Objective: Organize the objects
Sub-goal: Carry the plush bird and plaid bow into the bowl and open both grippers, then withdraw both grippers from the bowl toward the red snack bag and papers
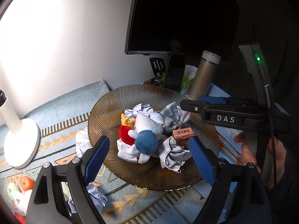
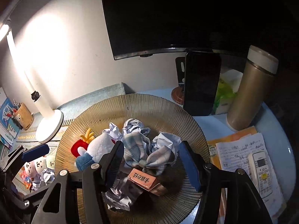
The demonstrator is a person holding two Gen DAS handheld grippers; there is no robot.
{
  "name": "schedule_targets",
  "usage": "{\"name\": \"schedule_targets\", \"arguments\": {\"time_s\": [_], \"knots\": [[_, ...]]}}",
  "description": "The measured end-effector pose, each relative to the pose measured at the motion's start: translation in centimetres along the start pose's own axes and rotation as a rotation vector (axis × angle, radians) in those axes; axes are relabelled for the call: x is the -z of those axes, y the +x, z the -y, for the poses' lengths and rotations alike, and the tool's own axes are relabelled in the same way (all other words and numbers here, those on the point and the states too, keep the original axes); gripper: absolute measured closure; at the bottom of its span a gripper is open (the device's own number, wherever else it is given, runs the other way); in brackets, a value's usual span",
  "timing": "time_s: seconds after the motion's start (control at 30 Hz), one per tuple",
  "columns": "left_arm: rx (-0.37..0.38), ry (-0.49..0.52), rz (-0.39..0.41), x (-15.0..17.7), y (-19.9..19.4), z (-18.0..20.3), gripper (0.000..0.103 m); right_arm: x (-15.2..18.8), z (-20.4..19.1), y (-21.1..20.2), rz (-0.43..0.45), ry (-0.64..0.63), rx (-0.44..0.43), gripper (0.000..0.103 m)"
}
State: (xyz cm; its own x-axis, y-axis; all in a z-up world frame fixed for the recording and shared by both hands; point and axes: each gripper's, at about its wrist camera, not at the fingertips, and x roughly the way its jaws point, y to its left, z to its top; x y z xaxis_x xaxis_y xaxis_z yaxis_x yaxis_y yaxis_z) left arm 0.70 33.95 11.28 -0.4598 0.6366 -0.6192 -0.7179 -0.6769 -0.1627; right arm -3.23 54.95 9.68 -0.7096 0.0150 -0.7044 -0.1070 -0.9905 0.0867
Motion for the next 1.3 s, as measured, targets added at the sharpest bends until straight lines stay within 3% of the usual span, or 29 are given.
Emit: {"name": "schedule_targets", "arguments": {"time_s": [0.23,0.43,0.63,0.8,0.93,1.1,1.17,1.3], "knots": [[-0.018,-0.025,0.063,1.6,-5.3,-0.8,0.017,-0.3,-2.9,-3.3,0.032,-0.031,-0.045,0.042],[-0.090,-0.137,0.126,6.2,-11.9,-4.6,0.017,2.2,-8.3,-5.1,-0.003,-0.088,-0.197,0.042],[-0.317,-0.276,0.168,13.0,-17.4,-10.7,0.017,5.8,-14.1,-5.1,-0.051,-0.145,-0.340,0.041],[-0.458,-0.349,0.109,18.2,-17.6,-15.5,0.017,10.1,-18.1,-1.7,-0.102,-0.183,-0.400,0.041],[-0.477,-0.380,0.080,20.4,-16.8,-17.2,0.017,12.8,-20.2,1.0,-0.130,-0.197,-0.418,0.041],[-0.489,-0.349,0.077,20.5,-16.5,-16.7,0.017,14.3,-21.3,1.7,-0.101,-0.246,-0.374,0.041],[-0.495,-0.317,0.065,20.4,-16.2,-16.1,0.017,14.4,-21.5,1.4,-0.070,-0.257,-0.358,0.036],[-0.532,-0.307,-0.025,20.2,-14.7,-16.2,0.017,14.5,-21.8,1.3,-0.061,-0.280,-0.341,0.031]]}}
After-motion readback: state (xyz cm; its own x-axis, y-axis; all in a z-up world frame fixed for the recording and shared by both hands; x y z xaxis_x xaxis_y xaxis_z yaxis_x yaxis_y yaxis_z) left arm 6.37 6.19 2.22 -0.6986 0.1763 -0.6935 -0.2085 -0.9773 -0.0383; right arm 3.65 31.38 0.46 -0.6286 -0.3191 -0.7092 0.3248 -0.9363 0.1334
